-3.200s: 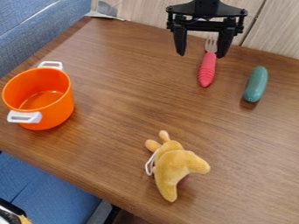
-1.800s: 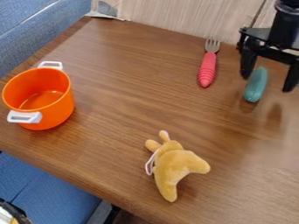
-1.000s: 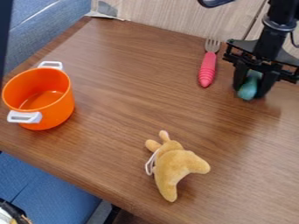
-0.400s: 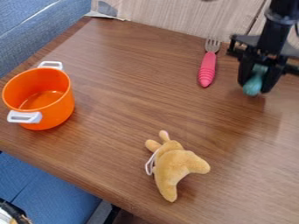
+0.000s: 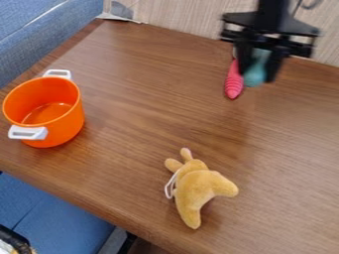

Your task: Move the blue object above left of the yellow object

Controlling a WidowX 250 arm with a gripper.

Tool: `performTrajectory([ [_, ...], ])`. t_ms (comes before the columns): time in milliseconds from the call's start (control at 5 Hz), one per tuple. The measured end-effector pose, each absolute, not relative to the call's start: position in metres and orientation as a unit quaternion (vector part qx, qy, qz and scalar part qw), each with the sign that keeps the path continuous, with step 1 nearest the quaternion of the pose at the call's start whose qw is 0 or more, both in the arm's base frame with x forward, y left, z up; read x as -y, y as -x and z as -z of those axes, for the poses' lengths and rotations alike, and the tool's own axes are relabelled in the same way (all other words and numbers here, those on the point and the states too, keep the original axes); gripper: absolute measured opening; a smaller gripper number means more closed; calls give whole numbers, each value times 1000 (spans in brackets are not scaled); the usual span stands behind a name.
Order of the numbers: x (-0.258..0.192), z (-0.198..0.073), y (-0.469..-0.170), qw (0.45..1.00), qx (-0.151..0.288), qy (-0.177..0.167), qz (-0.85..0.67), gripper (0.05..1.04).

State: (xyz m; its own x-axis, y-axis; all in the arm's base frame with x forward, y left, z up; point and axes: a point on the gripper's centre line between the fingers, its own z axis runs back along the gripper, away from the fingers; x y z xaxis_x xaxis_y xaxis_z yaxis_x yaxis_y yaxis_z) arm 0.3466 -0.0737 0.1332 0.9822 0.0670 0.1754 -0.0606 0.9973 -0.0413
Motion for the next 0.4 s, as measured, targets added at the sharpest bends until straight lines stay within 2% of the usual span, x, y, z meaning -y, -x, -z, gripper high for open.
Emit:
performTrajectory([
  [400, 28, -125, -289, 996, 71, -15, -45, 431],
])
